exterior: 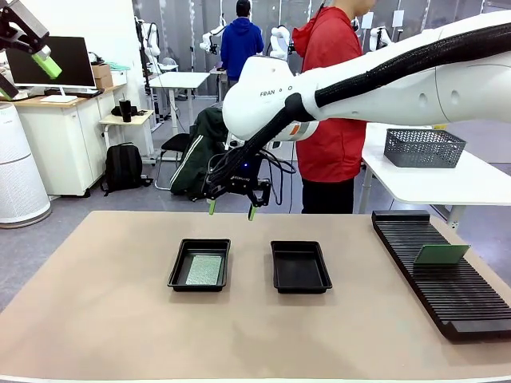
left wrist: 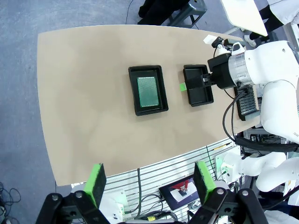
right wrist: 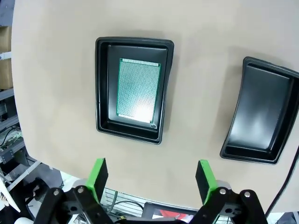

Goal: Inspect and transfer BCBs to ESD trays.
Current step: Pick up the Blank PCB from the PCB Rack and place it in the left ESD tray, then pick up the ESD tray and place it on the left side of the table.

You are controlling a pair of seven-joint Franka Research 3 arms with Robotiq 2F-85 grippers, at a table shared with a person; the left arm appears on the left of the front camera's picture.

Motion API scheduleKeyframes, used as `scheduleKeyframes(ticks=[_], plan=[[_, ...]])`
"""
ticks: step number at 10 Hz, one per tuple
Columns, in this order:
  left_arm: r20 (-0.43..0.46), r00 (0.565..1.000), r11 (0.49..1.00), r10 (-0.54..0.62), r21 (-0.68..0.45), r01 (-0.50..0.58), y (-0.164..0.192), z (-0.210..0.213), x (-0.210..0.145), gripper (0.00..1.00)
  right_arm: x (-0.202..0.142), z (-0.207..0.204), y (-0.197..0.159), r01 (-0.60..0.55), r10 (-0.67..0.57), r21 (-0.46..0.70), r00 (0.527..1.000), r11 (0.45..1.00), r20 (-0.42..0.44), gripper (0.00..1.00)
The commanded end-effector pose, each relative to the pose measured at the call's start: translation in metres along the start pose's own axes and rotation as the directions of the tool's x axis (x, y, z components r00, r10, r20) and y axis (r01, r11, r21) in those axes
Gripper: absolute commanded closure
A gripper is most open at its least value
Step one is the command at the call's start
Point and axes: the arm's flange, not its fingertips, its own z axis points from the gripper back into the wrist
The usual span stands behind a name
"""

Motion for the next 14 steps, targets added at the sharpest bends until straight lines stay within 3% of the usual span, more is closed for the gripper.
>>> scheduleKeyframes(ticks=[1, 12, 14], plan=[[-0.005, 1.000, 1.000, 0.004, 0.005, -0.004, 0.002, 0.000, -0.001, 0.00, -0.003, 0.000, 0.003, -0.006, 0.006, 0.002, 1.000, 1.000, -0.009, 0.00], [-0.005, 1.000, 1.000, 0.004, 0.005, -0.004, 0.002, 0.000, -0.001, 0.00, -0.003, 0.000, 0.003, -0.006, 0.006, 0.002, 1.000, 1.000, -0.009, 0.00], [-0.018, 0.999, 0.999, -0.033, 0.005, 0.033, 0.002, -0.018, 0.005, 0.00, -0.015, 0.015, -0.001, 0.021, -0.023, 0.040, 0.999, 0.999, 0.041, 0.00]])
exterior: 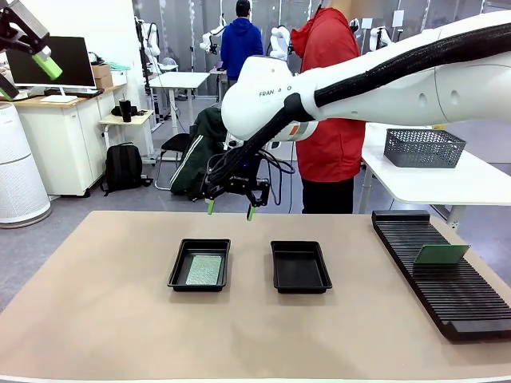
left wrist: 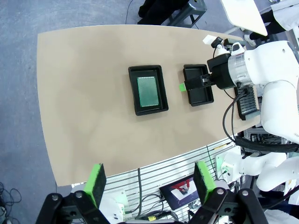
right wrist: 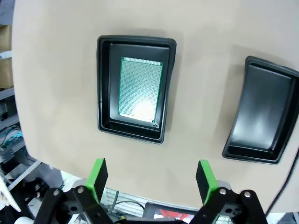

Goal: Inspect and transfer BCBs to ESD trays.
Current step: Pick up the ESD tray and place it on the left side of the table.

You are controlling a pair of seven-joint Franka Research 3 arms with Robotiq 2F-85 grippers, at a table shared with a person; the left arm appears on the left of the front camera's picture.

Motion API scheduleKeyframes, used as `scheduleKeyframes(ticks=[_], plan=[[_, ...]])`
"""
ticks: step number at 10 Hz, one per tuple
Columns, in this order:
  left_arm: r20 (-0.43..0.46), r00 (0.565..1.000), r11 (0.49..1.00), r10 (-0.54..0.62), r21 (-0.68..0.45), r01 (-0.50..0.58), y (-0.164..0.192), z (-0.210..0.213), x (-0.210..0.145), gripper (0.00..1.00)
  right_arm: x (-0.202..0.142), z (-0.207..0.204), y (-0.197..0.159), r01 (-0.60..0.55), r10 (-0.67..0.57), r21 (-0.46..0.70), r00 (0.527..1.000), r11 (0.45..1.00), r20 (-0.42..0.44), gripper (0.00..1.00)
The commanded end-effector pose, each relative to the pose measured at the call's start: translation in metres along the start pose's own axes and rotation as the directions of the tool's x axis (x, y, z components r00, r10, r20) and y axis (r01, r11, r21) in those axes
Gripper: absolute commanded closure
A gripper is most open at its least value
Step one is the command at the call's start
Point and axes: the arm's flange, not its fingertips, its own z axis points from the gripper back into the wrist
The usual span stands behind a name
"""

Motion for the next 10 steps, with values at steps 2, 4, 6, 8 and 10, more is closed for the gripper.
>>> scheduleKeyframes(ticks=[2, 4, 6, 8, 10], plan=[[-0.016, 0.997, 0.996, -0.075, 0.041, 0.075, -0.003, -0.038, 0.005, 0.00, -0.033, 0.027, -0.014, 0.042, -0.047, 0.082, 0.997, 0.996, 0.056, 0.00], [-0.027, 0.993, 0.992, -0.112, 0.053, 0.114, -0.012, -0.063, 0.002, 0.00, -0.048, 0.047, -0.035, 0.070, -0.083, 0.134, 0.992, 0.989, 0.098, 0.00], [-0.053, 0.991, 0.987, -0.119, 0.100, 0.124, -0.031, -0.098, 0.007, 0.00, -0.057, 0.064, -0.059, 0.093, -0.114, 0.168, 0.987, 0.981, 0.117, 0.00], [-0.057, 0.988, 0.980, -0.142, 0.135, 0.149, -0.054, -0.149, 0.012, 0.00, -0.064, 0.078, -0.086, 0.105, -0.132, 0.199, 0.983, 0.974, 0.129, 0.00], [-0.078, 0.987, 0.979, -0.139, 0.137, 0.148, -0.066, -0.209, 0.016, 0.00, -0.064, 0.083, -0.110, 0.099, -0.129, 0.220, 0.983, 0.970, 0.128, 0.00]])
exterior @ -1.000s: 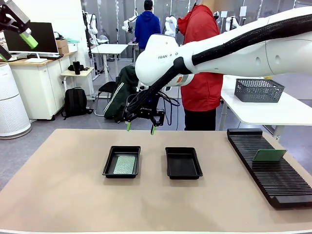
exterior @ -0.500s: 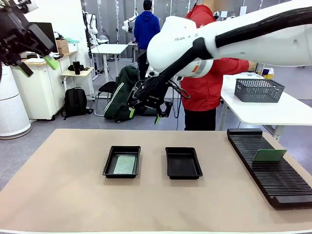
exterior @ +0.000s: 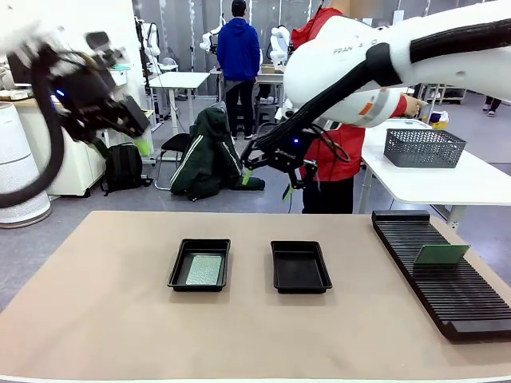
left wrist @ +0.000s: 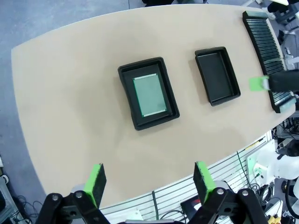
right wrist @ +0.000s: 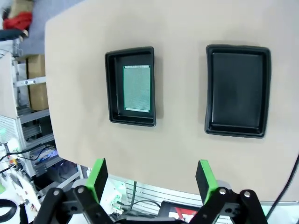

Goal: Inspect and transfer BCBs to ESD trays.
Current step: Pick up the ESD tray and place it on the left side of the table.

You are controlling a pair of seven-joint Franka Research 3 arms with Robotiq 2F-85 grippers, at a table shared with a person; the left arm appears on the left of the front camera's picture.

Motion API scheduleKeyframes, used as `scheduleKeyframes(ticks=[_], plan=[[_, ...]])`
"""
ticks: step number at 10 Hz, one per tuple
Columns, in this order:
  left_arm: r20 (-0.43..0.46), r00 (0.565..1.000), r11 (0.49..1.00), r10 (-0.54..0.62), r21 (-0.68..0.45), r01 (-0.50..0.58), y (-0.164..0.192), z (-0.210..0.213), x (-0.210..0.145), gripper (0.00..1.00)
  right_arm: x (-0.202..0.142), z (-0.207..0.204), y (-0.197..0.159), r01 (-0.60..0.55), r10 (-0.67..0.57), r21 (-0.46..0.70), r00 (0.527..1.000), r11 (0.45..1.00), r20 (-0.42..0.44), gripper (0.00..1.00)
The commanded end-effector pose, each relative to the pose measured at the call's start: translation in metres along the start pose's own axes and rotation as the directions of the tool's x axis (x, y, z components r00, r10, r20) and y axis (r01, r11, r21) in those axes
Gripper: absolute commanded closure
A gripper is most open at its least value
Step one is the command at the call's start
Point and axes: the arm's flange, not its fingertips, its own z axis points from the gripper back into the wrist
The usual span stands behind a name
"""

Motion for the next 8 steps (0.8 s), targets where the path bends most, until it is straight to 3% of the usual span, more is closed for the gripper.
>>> scheduleKeyframes(ticks=[1, 2, 5, 8], plan=[[-0.008, 1.000, 1.000, 0.013, 0.002, -0.013, -0.005, -0.047, 0.013, 0.00, -0.002, 0.002, -0.028, -0.012, 0.012, 0.055, 1.000, 0.998, 0.006, 0.00], [-0.037, 0.999, 0.999, 0.030, 0.041, -0.028, -0.013, -0.074, 0.018, 0.00, 0.000, 0.000, 0.000, 0.000, 0.000, 0.000, 1.000, 1.000, 0.000, 0.00], [-0.080, 0.995, 0.994, 0.053, 0.100, -0.045, -0.024, -0.134, 0.026, 0.00, 0.000, 0.000, 0.000, 0.000, 0.000, 0.000, 1.000, 1.000, 0.000, 0.00], [-0.180, 0.979, 0.986, 0.094, 0.155, -0.066, -0.019, -0.187, 0.029, 0.00, 0.000, 0.000, 0.000, 0.000, 0.000, 0.000, 1.000, 1.000, 0.000, 0.00]])
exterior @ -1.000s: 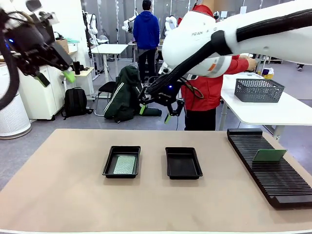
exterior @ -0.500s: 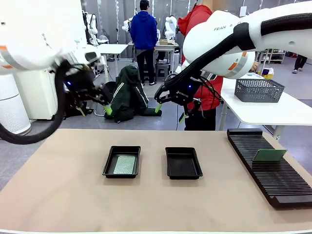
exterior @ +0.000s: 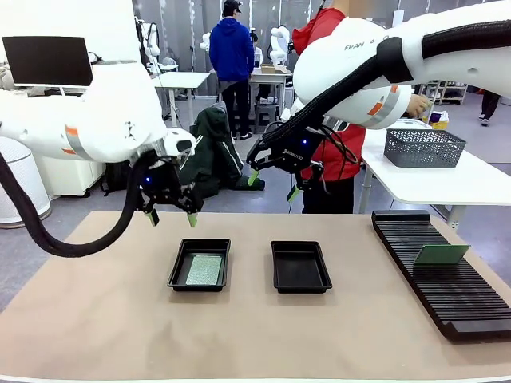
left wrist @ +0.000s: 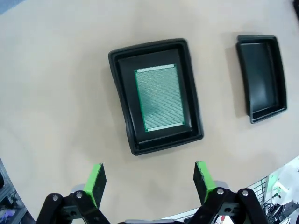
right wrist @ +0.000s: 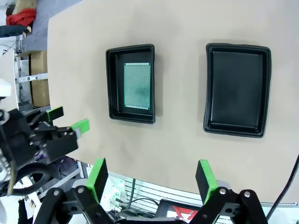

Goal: Inspect and transfer BCBs to ESD trays.
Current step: Pick up the ESD tray and place it on the left side of the table.

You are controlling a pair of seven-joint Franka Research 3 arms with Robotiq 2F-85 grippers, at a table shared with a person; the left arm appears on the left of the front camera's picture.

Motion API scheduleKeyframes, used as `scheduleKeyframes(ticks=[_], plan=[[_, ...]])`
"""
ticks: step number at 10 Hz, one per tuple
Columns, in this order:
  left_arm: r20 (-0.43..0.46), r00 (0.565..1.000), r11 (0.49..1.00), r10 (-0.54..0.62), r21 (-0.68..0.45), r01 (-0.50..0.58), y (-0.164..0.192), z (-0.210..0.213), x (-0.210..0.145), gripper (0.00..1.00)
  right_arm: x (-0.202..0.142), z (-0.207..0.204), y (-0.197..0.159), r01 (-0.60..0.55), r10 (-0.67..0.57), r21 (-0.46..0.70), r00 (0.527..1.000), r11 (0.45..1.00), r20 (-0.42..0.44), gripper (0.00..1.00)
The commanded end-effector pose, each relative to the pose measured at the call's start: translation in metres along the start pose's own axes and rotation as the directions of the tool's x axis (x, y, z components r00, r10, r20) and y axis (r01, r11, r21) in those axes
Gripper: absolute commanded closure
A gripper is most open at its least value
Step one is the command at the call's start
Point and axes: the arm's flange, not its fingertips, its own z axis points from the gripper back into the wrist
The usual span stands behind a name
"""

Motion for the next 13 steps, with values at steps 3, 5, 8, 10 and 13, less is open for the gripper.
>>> scheduleKeyframes(ticks=[3, 5, 8, 10, 13], plan=[[-0.030, 0.998, 0.996, 0.062, 0.065, -0.060, 0.002, -0.040, 0.021, 0.00, 0.003, -0.001, 0.002, 0.016, -0.016, -0.012, 1.000, 1.000, 0.007, 0.00], [-0.052, 0.996, 0.995, 0.066, 0.083, -0.062, 0.008, -0.064, 0.029, 0.00, 0.003, -0.001, 0.002, 0.016, -0.016, -0.012, 1.000, 1.000, 0.007, 0.00], [-0.075, 0.994, 0.992, 0.083, 0.101, -0.075, 0.010, -0.095, 0.043, 0.00, 0.003, -0.001, 0.002, 0.016, -0.016, -0.012, 1.000, 1.000, 0.007, 0.00], [-0.089, 0.993, 0.993, 0.084, 0.087, -0.076, 0.007, -0.119, 0.051, 0.00, 0.003, -0.001, 0.002, 0.016, -0.016, -0.012, 1.000, 1.000, 0.007, 0.00], [-0.098, 0.991, 0.991, 0.088, 0.105, -0.078, 0.008, -0.139, 0.050, 0.00, 0.003, -0.001, 0.002, 0.016, -0.016, -0.012, 1.000, 1.000, 0.007, 0.00]])
